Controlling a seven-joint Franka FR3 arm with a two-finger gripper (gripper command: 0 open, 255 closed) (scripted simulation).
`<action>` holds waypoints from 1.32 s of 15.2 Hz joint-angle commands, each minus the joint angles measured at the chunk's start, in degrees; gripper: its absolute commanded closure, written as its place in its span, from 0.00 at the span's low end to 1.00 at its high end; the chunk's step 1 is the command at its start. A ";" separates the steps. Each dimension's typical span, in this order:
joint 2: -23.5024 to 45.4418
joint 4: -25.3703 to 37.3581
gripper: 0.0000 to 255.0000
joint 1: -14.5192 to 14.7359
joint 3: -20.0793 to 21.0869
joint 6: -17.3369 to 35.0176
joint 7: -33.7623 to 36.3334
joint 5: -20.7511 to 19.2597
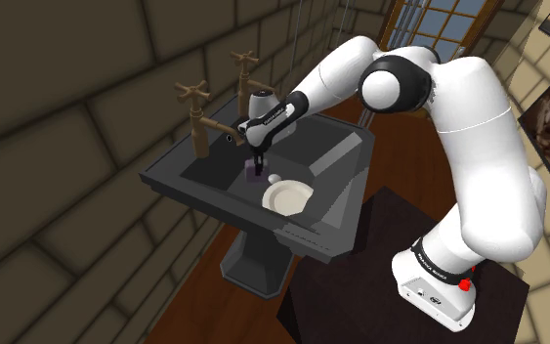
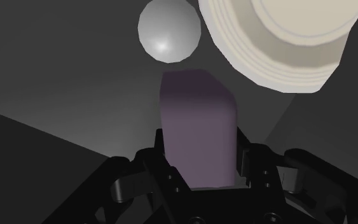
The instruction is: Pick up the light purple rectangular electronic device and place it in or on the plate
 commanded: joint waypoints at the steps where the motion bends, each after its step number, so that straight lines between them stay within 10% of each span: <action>1: -1.30 -0.55 1.00 -0.02 0.01 -0.72 0.01 0.01; 14: -8.99 -2.78 1.00 -0.07 0.06 -6.17 0.09 0.05; 20: -20.33 -22.05 1.00 -1.01 0.12 1.73 -1.01 0.39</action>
